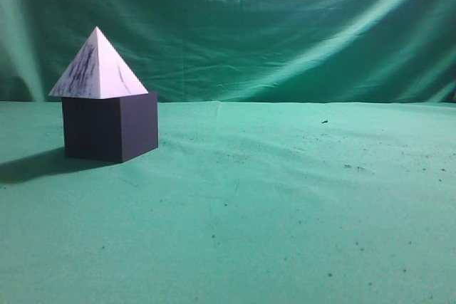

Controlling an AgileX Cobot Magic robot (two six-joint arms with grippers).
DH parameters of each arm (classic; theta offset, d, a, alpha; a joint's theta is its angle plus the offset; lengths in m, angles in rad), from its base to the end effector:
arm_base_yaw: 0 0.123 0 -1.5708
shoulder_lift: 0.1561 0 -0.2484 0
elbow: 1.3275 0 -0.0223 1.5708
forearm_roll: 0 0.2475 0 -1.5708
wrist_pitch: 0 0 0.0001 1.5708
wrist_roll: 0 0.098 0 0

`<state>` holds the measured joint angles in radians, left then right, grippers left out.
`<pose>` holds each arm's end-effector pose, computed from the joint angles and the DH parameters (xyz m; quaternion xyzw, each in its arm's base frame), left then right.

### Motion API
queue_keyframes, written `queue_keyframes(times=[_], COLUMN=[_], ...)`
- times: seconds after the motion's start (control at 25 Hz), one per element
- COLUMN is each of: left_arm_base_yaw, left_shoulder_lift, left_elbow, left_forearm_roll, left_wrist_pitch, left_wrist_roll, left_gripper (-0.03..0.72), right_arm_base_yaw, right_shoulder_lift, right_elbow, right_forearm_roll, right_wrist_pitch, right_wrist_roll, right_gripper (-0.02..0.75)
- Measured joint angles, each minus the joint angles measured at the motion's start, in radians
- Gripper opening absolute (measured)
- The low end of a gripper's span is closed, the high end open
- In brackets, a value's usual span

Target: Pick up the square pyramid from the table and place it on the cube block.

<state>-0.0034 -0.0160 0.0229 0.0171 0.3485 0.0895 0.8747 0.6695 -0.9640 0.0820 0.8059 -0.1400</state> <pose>0.0934 0.0003 0.1737 0.0415 0.7942 0.0333 0.6053 0.0867 0.1128 0.3782 -0.4010 0.7375 0.2322 0.4913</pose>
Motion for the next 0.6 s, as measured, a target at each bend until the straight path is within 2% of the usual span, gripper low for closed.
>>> queue_keyframes(times=[0.2, 0.36, 0.44, 0.6], left_arm_base_yaw=[0.0, 0.0, 0.0, 0.0], left_shoulder_lift=[0.0, 0.0, 0.0, 0.0], left_elbow=[0.0, 0.0, 0.0, 0.0], left_forearm_roll=[0.0, 0.0, 0.0, 0.0], left_wrist_pitch=[0.0, 0.0, 0.0, 0.0], left_wrist_roll=[0.0, 0.0, 0.0, 0.0], left_gripper=[0.0, 0.0, 0.0, 0.0], right_arm_base_yaw=[0.0, 0.0, 0.0, 0.0], right_shoulder_lift=[-0.17, -0.244, -0.258, -0.26], right_elbow=[0.176, 0.198, 0.198, 0.211], right_forearm_roll=[0.108, 0.126, 0.116, 0.021], right_wrist_pitch=[-0.15, -0.181, -0.185, -0.181], right_wrist_roll=[-0.06, -0.068, -0.07, -0.048], right_gripper=[0.0, 0.0, 0.0, 0.0])
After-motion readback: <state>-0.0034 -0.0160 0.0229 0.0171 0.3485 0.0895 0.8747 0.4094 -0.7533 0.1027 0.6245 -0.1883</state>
